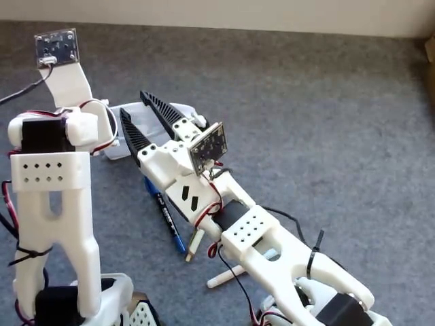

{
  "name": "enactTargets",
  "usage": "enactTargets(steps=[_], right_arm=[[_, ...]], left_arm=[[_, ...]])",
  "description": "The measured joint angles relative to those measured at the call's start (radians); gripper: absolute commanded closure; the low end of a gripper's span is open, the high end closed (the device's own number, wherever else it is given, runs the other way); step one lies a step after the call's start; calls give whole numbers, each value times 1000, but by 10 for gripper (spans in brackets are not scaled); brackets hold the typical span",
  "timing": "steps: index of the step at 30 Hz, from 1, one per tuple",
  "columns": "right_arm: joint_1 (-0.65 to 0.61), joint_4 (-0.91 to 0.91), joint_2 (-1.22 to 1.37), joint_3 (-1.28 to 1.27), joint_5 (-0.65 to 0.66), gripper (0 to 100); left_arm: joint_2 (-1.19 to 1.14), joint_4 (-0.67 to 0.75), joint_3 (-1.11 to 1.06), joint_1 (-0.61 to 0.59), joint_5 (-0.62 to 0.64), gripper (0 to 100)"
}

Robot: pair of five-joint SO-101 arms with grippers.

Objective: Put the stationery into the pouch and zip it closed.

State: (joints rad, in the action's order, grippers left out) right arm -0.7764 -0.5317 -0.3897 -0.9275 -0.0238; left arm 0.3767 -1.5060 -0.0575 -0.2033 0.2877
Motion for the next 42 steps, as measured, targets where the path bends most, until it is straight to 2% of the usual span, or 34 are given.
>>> enactTargets(steps=[13, 19, 27, 38, 42], right_arm=[[0, 0, -2, 0, 0, 839], [80, 14, -87, -32, 0, 839], [178, 391, -302, -32, -5, 839], [195, 882, -641, -35, -5, 839], [207, 1005, -698, -38, -5, 839]], left_arm=[[5, 26, -20, 0, 0, 966], [5, 26, -20, -2, 0, 966], [5, 26, -20, -2, 0, 966], [0, 26, -20, -9, 0, 966], [-2, 26, -20, -9, 0, 966]])
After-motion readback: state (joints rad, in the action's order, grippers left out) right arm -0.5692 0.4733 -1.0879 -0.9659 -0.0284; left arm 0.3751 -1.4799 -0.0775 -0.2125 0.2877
